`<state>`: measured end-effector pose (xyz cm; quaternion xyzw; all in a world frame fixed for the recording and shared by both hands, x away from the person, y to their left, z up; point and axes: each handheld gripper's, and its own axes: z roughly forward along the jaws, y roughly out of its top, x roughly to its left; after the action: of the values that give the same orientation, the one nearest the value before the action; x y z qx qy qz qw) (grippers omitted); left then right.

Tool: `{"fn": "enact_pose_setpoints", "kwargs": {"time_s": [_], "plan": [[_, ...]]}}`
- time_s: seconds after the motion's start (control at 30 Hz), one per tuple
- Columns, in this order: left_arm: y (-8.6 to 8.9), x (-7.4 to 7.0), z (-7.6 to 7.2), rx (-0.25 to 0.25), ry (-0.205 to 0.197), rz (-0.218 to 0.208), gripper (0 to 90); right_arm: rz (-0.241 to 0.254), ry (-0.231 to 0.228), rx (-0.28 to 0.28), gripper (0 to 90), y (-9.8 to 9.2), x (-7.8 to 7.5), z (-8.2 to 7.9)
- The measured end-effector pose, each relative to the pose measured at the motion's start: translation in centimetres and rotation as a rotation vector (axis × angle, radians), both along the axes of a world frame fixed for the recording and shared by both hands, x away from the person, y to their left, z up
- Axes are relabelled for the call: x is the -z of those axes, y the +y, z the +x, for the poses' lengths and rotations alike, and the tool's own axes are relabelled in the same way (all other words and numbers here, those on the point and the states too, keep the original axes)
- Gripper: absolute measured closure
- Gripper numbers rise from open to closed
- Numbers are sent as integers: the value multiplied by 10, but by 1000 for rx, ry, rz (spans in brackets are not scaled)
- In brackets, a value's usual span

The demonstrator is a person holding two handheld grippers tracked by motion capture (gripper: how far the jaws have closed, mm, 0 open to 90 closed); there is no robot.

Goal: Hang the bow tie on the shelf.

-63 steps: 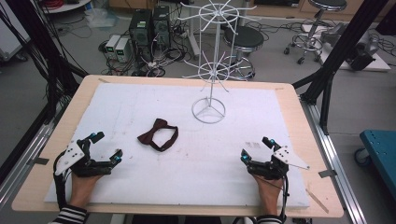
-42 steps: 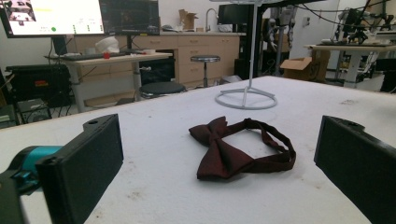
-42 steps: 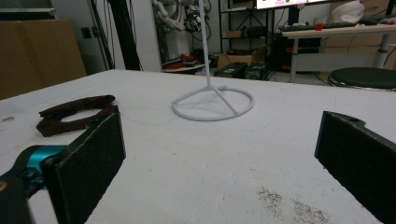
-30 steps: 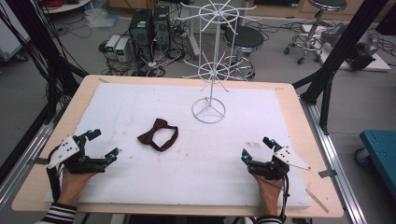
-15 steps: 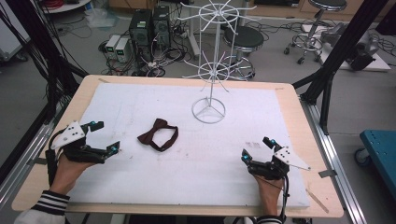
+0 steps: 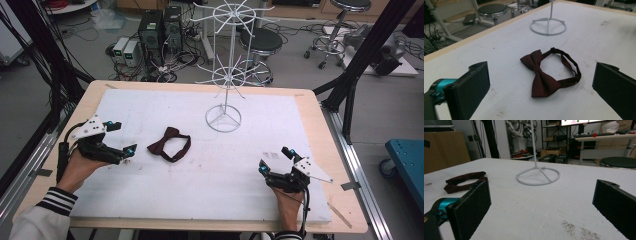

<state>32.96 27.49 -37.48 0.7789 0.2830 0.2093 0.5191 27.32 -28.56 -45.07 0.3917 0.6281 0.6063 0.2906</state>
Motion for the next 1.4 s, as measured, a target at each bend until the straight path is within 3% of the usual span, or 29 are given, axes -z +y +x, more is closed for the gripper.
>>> {"fn": "enact_pose_setpoints", "kwargs": {"time_s": [0.07,0.3,0.5,1.07,1.4], "plan": [[-3,0,4,11,22,43,17,0,-1,-1,11,0,0,0],[-15,0,17,41,82,103,17,2,1,-3,11,0,0,0],[-26,7,28,56,164,154,17,5,-2,2,11,-1,0,0],[-56,7,56,47,249,279,17,18,-3,2,11,-2,0,0],[-75,23,65,34,308,346,17,24,-4,3,11,-2,1,-1]]}}
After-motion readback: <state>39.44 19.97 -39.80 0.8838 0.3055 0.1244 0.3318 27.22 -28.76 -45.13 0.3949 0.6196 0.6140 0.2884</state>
